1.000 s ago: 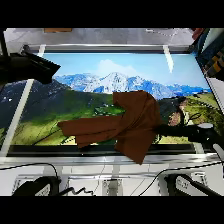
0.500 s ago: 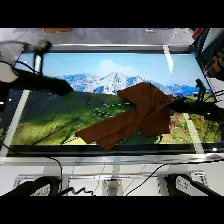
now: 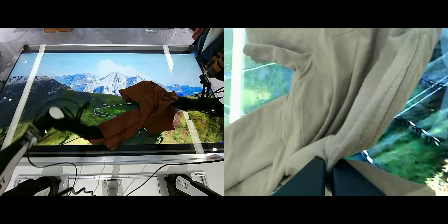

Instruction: Fold the clothes and pants, and hang the long-sleeved shirts on hangers.

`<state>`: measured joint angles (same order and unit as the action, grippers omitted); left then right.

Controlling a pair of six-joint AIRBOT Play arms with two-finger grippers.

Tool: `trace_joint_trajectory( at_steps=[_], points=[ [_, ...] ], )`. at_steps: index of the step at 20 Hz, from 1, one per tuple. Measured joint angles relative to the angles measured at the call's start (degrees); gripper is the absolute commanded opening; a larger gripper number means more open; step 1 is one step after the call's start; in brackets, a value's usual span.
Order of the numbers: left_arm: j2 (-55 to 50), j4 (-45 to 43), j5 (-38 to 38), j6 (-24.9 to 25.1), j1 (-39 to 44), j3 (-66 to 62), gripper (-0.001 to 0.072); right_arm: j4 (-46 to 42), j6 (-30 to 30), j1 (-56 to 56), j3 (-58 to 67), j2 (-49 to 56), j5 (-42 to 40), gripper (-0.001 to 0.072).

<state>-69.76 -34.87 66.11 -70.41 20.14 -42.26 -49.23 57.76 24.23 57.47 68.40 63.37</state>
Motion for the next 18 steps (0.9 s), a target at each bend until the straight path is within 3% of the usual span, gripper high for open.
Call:
trace_joint_trajectory(
  at_steps=[7, 18],
  points=[
    [1.64, 7.39, -19.28, -2.69, 12.44, 12.66, 0.037, -0.63, 0.2, 0.0, 0.07, 0.0, 0.2, 0.0019],
    [-0.17, 11.61, -33.94, -3.32, 17.81, 14.4, 0.0363, -0.74, 0.28, 0.0, 0.07, 0.0, 0.52, 0.0019]
  ],
)
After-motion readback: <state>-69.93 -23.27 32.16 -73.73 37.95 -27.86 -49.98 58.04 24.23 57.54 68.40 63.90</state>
